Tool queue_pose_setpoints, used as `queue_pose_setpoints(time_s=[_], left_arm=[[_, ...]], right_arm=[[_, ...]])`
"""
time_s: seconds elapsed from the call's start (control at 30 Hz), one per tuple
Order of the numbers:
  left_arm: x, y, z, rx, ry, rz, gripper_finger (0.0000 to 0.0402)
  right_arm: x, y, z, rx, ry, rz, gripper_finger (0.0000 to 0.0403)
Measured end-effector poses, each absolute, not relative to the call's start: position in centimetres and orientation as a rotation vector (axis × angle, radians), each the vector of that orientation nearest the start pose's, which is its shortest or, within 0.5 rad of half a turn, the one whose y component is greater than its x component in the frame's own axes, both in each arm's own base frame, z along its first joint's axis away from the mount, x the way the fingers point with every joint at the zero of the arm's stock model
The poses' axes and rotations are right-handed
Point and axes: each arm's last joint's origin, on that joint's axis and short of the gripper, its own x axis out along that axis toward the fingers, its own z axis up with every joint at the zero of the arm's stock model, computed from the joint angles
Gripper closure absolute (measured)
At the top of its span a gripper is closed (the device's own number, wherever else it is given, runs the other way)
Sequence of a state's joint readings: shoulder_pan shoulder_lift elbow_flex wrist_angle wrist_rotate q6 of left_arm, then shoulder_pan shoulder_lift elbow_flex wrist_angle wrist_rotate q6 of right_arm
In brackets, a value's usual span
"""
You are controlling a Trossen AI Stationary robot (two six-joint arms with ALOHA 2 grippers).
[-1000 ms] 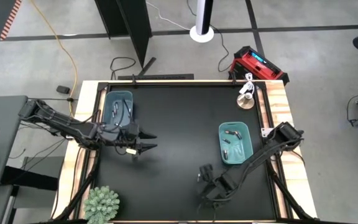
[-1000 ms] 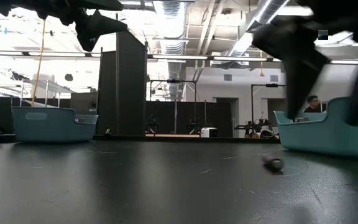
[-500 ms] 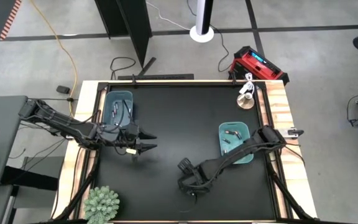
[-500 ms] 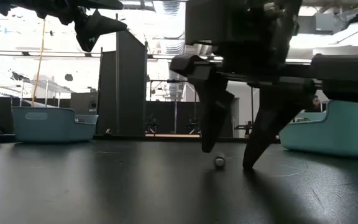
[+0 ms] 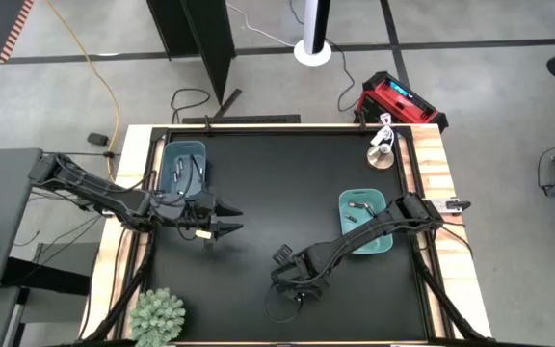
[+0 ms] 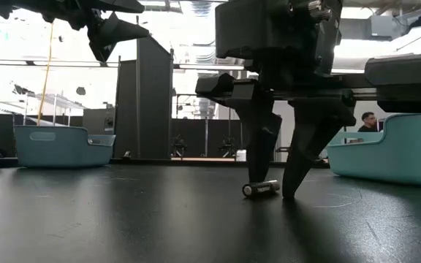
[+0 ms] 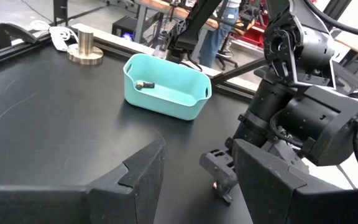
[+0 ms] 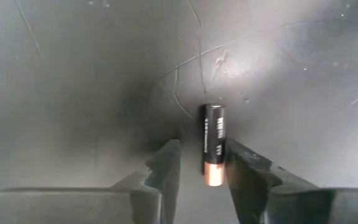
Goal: Sort batteries
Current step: Put the brown battery into the green bin
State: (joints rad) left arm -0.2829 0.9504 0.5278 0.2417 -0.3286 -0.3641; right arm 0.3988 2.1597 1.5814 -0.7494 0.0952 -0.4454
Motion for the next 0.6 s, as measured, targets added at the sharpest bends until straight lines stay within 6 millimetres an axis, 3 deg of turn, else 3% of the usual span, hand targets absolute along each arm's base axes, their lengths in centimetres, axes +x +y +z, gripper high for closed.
queue_pose_setpoints(time_s=[0.6], left_arm=[[20.26, -4.92, 25.56, -0.31, 0.16, 0.076, 0.0217]], right_arm=[[40.01, 16.16, 14.43, -0.548, 1.215, 0.558, 0.0353]])
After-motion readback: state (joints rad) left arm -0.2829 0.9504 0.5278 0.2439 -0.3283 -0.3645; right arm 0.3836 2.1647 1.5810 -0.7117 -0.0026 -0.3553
